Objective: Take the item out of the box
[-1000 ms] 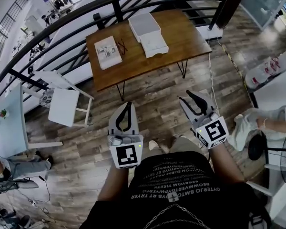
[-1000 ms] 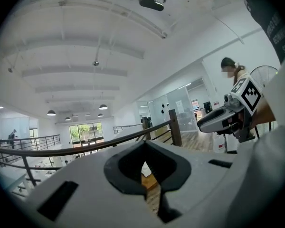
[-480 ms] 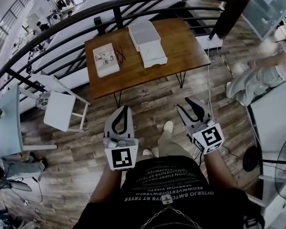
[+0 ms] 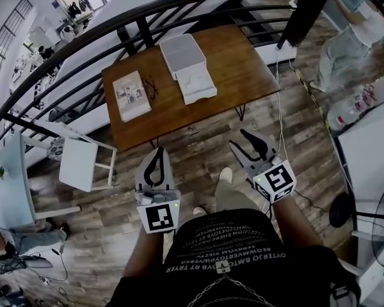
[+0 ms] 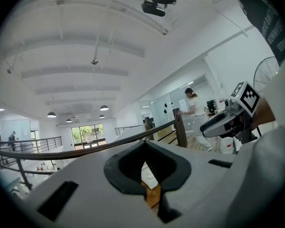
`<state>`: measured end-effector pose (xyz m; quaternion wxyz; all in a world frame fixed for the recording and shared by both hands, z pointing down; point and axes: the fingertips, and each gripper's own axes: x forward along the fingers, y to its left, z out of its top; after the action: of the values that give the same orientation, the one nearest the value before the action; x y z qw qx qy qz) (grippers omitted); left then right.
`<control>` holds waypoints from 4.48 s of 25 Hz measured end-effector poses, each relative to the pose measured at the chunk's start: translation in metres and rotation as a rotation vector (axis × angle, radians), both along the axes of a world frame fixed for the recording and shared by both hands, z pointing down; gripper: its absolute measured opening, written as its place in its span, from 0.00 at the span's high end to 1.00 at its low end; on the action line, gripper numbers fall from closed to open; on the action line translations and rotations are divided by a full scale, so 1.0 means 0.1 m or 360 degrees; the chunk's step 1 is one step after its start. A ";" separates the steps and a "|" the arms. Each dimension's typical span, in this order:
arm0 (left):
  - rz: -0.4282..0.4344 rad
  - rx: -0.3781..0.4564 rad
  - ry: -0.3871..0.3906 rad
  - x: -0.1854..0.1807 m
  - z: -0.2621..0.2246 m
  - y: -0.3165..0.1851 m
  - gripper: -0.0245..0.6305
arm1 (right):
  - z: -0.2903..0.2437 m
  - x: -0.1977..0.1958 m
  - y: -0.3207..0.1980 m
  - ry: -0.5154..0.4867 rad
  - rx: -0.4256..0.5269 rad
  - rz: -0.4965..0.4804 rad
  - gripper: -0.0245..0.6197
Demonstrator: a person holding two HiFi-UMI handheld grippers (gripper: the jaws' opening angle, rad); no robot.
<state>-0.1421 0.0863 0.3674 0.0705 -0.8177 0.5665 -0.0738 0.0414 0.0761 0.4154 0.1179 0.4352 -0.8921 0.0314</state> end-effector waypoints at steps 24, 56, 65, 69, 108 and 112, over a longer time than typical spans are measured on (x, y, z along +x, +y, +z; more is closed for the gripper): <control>0.0008 -0.0095 0.0028 1.09 -0.03 -1.88 0.95 | -0.02 0.87 -1.75 -0.0047 -0.0039 -0.0102 0.70; -0.0127 -0.0129 -0.0079 0.97 0.09 -2.64 0.95 | 0.53 0.71 -2.69 -0.0097 -0.0227 -0.0279 0.70; -0.0151 -0.0155 -0.0022 0.45 0.16 -3.19 0.95 | 0.86 0.21 -3.26 -0.0051 -0.0338 -0.0275 0.70; -0.0123 -0.0146 -0.0070 0.29 0.20 -3.45 0.95 | 1.08 0.03 -3.50 -0.0021 -0.0408 -0.0285 0.70; -0.0144 -0.0376 -0.0079 -0.51 0.94 -4.37 0.95 | 3.54 -0.61 -4.25 0.0973 -0.0936 -0.0537 0.60; -0.0168 -0.0388 -0.0064 -0.56 0.93 -4.34 0.96 | 3.73 -0.58 -4.19 0.1218 -0.0960 -0.0580 0.60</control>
<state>-0.1983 -0.3478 0.4600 -0.0219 -0.7877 0.5939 -0.1621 -0.0169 -0.3427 0.7888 0.5594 0.1997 -0.7977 0.1046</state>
